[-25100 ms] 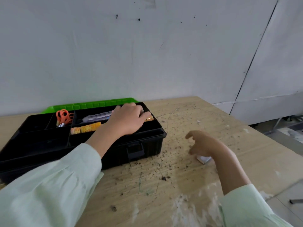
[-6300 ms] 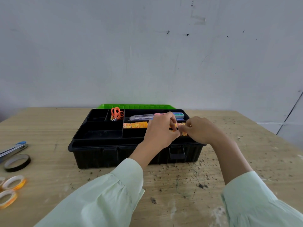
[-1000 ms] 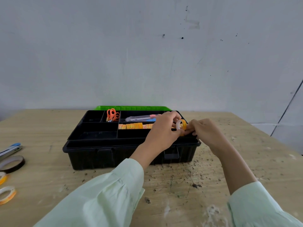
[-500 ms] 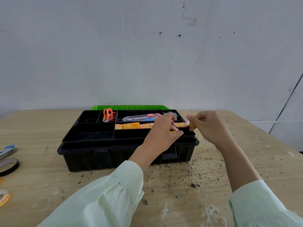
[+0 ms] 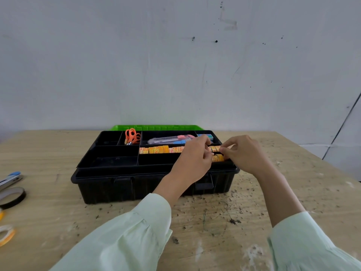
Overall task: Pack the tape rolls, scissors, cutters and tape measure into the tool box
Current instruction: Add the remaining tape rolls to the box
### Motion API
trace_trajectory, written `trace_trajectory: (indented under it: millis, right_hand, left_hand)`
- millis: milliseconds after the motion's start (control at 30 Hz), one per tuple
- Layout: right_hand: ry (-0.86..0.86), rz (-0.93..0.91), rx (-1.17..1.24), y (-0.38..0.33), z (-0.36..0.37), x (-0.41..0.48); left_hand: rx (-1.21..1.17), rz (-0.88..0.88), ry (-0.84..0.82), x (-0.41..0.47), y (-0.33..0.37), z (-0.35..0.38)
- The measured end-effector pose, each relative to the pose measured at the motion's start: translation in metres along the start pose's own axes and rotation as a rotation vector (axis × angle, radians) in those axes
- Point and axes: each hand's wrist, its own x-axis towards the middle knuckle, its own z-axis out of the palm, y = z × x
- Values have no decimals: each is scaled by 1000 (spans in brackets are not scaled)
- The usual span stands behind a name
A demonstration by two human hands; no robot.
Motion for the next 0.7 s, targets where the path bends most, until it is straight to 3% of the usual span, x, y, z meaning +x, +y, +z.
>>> trace_trajectory:
  millis: [533, 700]
  right_hand:
    - [17, 68, 69, 2, 7, -5]
    - [175, 47, 30, -8, 8, -9]
  left_hand:
    - [-76, 0, 95, -9, 3, -17]
    - [-76, -2, 159, -22, -5, -38]
